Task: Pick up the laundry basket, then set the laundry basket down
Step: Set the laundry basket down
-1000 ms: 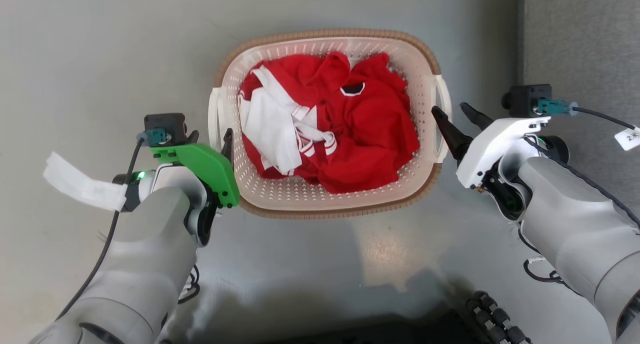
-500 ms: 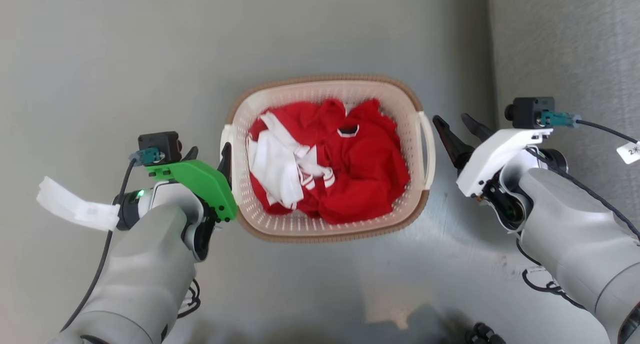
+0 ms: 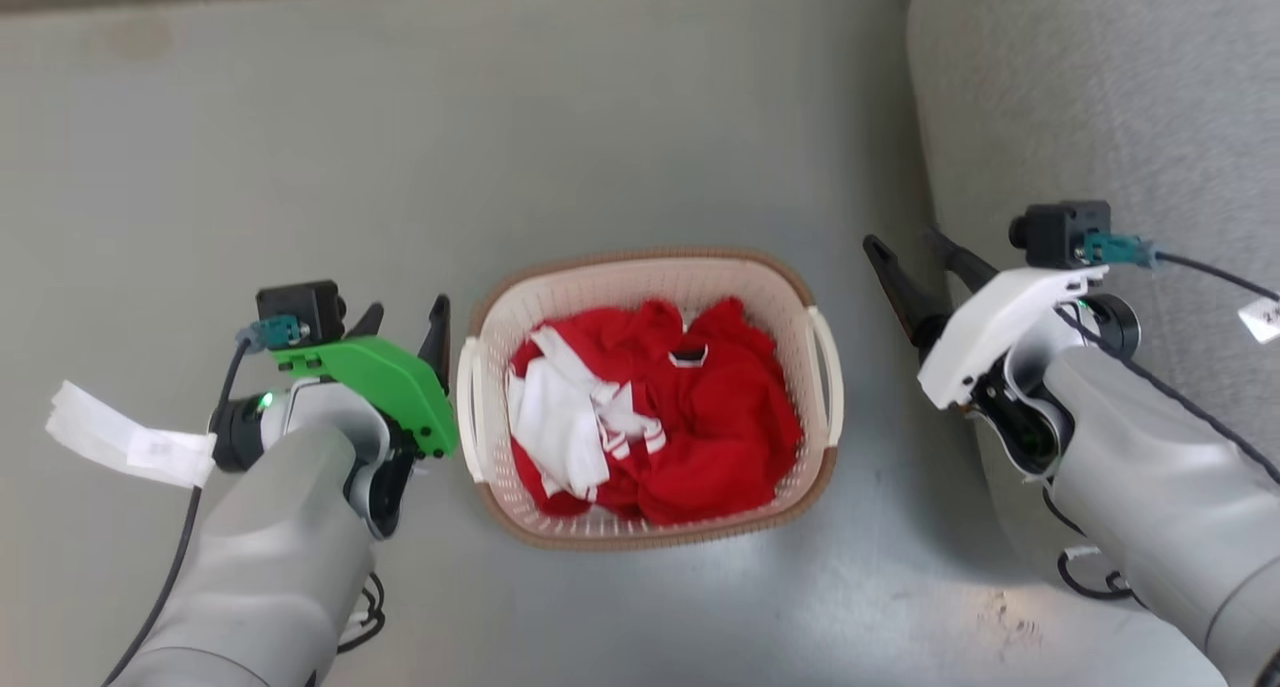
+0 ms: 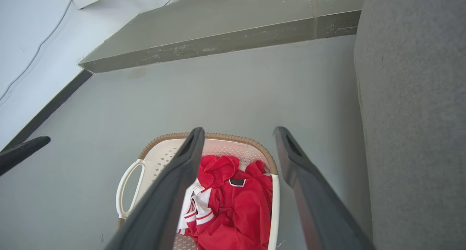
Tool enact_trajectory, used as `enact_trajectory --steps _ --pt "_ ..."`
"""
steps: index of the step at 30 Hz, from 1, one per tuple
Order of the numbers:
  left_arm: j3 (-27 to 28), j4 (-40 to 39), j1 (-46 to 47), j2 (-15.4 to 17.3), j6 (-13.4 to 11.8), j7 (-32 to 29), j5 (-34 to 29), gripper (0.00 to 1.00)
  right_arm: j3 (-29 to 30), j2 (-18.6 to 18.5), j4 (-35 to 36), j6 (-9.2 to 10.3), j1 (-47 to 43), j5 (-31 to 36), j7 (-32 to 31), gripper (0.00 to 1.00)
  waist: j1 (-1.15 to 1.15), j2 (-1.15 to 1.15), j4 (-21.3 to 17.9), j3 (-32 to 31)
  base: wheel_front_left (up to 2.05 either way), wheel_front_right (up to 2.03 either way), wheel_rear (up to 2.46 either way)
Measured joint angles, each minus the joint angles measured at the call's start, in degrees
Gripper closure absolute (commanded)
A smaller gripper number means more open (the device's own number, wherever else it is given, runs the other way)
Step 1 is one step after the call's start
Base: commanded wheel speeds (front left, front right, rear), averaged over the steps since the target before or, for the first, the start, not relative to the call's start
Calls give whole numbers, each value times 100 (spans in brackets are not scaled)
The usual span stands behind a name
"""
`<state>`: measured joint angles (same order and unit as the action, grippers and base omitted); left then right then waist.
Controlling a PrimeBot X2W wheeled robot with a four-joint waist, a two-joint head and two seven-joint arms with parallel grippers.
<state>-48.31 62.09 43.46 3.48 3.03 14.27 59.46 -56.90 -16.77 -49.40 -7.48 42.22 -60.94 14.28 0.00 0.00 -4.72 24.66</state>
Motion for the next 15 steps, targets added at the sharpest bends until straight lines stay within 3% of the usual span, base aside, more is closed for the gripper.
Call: enact_trajectory --steps 15 --pt "898 -1317 -948 174 -37 9 -848 0 1501 -275 791 2 -879 910 7 0 0 0 56 -1255 0 0 0"
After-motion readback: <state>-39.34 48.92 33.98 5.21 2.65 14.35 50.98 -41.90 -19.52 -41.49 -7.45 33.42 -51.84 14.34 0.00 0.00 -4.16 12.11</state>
